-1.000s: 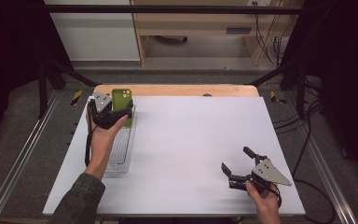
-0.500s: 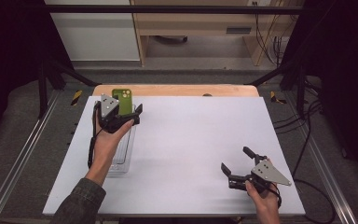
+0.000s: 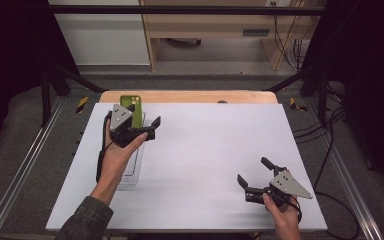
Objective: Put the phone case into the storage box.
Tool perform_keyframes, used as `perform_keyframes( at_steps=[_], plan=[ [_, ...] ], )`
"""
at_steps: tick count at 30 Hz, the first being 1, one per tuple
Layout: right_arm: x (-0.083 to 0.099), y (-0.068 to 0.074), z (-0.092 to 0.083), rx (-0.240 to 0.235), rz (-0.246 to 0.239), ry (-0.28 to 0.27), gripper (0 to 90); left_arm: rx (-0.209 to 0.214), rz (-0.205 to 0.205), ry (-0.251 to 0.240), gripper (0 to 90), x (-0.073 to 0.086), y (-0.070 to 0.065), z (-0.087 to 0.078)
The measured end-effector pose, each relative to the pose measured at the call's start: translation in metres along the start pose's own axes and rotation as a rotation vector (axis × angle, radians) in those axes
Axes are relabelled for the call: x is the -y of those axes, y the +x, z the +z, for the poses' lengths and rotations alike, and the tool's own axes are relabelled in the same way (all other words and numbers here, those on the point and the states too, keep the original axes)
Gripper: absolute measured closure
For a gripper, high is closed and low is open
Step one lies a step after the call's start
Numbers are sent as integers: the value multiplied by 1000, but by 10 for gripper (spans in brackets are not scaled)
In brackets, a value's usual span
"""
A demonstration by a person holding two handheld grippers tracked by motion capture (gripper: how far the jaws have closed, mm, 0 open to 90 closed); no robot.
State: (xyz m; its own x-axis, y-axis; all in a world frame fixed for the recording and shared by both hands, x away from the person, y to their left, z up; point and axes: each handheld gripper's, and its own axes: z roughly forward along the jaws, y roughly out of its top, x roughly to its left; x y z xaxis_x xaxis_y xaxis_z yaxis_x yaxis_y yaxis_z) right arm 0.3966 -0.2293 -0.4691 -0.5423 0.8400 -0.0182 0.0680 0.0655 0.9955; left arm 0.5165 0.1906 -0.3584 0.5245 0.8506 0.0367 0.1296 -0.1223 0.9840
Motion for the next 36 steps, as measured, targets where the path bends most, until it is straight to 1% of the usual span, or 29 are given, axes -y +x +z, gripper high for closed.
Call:
perform_keyframes(
  at_steps=[4, 8, 10, 17, 20, 25, 29, 30, 32, 35, 36],
  plan=[
    [0, 0, -1, -1, 0, -1, 20, 23, 1, -6, 26, -2, -4, -3],
    [-1, -1, -1, -1, 6, -3, 19, 42, 2, -20, 27, -4, -8, -10],
    [-1, 0, 0, -3, 3, 1, 20, 45, 7, -29, 26, -5, -9, -14],
    [0, 1, -1, -9, 3, 2, 19, 55, -9, -55, 26, -6, -8, -31],
    [0, 1, -1, -11, 4, 3, 19, 58, -12, -74, 27, -9, -7, -40],
    [0, 0, -1, -12, 4, 3, 19, 53, -4, -88, 26, -13, -1, -55],
    [0, 1, -1, -13, 2, 4, 21, 48, -6, -86, 26, -10, 4, -64],
    [0, 1, -1, -14, 2, 5, 22, 47, 1, -86, 26, -10, 5, -67],
    [0, 1, -1, -15, 0, 6, 22, 37, 8, -95, 24, -7, 9, -73],
    [0, 1, -1, -16, -1, 9, 22, 29, -7, -113, 23, -5, 15, -82],
    [0, 1, -1, -16, -1, 9, 22, 22, 1, -112, 23, -5, 17, -86]
  ],
)
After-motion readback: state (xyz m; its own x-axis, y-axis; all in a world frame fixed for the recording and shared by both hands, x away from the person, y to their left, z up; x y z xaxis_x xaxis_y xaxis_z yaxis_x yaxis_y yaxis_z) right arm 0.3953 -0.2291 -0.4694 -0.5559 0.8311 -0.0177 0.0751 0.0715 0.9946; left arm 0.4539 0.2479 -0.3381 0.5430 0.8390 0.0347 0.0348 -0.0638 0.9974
